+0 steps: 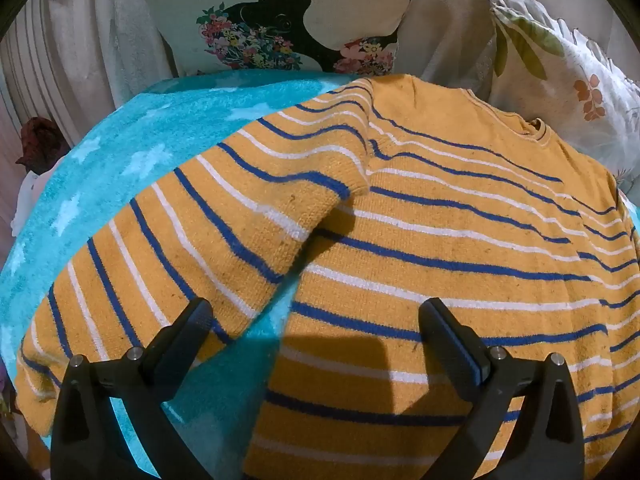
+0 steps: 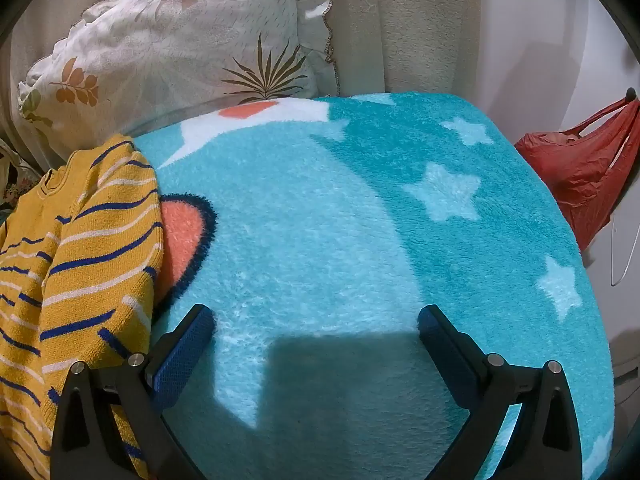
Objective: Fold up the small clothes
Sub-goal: 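Move the right tool toward the yellow striped sweater's hem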
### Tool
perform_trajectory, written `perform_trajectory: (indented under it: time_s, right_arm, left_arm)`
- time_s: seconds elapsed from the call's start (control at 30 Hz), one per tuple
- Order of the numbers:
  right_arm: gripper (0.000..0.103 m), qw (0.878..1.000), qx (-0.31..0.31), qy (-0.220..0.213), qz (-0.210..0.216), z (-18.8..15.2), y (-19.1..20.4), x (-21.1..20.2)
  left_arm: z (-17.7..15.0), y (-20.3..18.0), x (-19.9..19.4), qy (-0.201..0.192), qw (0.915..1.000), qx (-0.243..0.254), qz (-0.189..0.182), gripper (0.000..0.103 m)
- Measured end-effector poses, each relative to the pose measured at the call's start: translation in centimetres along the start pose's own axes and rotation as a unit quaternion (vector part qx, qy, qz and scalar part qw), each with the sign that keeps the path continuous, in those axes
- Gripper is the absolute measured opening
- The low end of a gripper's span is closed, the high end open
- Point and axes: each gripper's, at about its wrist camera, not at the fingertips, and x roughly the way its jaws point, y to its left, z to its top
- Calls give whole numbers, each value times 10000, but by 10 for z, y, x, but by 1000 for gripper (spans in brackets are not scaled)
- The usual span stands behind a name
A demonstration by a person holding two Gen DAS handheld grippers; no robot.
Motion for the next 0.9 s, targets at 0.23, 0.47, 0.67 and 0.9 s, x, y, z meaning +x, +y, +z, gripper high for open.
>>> perform_trajectory:
  time_s: [0.23, 0.47, 0.67, 0.9]
  right_arm:
    - [103, 10000, 62, 1, -12, 3, 0, 0]
    - [103, 9997, 154, 190, -2, 2, -1, 0]
    - [103, 9998, 178, 124, -25, 0, -1, 0]
    - [98, 9991, 402, -90, -92, -4, -9, -14]
  left_arm:
    - [0, 0, 0, 3, 10000, -5, -3, 103]
    - [0, 0, 0, 5, 10000, 0, 3, 103]
    - [2, -2, 3, 10, 10000, 8, 13, 103]
    - [3, -1, 4, 12, 10000, -1, 2, 103]
